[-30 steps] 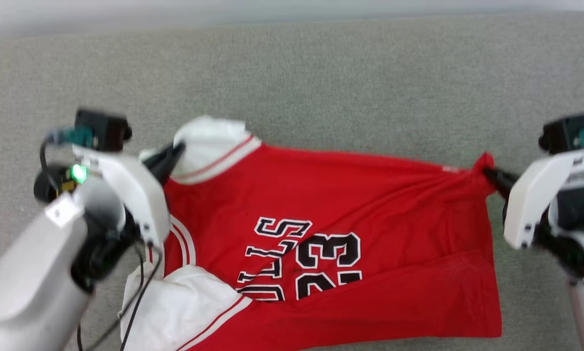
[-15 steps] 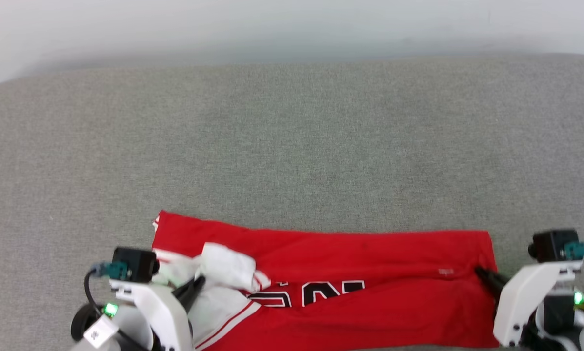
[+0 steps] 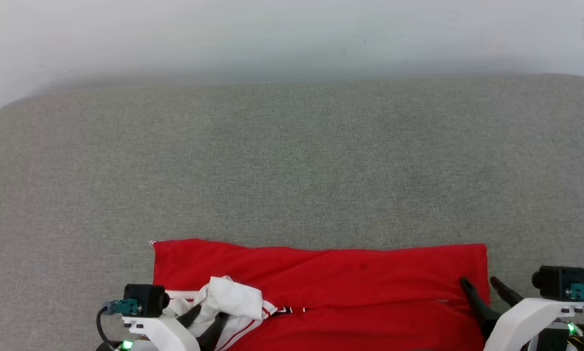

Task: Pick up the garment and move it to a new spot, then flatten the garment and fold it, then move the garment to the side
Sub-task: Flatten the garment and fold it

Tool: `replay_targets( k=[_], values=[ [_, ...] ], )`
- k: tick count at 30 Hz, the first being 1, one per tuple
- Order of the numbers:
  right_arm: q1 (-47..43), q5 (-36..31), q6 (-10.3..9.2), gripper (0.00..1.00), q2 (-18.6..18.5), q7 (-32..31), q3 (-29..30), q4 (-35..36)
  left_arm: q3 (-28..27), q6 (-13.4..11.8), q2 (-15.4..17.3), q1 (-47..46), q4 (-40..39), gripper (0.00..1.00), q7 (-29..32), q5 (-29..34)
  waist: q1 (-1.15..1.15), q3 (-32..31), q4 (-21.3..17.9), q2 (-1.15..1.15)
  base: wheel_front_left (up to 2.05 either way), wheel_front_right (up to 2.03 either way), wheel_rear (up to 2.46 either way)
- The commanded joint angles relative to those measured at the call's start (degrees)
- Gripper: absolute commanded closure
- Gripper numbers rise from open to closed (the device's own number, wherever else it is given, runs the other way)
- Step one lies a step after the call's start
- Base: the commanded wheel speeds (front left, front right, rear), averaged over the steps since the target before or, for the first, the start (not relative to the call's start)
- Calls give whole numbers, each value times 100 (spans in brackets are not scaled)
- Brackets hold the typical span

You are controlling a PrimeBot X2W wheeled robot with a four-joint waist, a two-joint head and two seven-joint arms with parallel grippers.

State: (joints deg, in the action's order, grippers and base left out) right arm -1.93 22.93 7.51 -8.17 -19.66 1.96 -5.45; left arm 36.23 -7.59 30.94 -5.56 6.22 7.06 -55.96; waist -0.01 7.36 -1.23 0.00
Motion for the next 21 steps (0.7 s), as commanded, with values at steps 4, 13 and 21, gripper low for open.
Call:
replay_targets(
  k=[4, 13, 21],
  values=[
    [-94, -77, -4, 0, 67, 243, 154, 168, -118, -25, -7, -99, -42, 0, -401, 208, 1, -98, 29, 0, 0, 0, 0],
    [23, -214, -4, 0, -201, -473, 690, 306, -478, -43, -104, -211, -375, 0, -1328, 424, 1, -161, 122, 0, 0, 0, 0],
    [87, -155, -4, 0, -411, -1319, 687, 328, -931, -345, -287, -350, -642, 0, -2152, 1017, 1, -1, 347, 0, 0, 0, 0]
  ],
)
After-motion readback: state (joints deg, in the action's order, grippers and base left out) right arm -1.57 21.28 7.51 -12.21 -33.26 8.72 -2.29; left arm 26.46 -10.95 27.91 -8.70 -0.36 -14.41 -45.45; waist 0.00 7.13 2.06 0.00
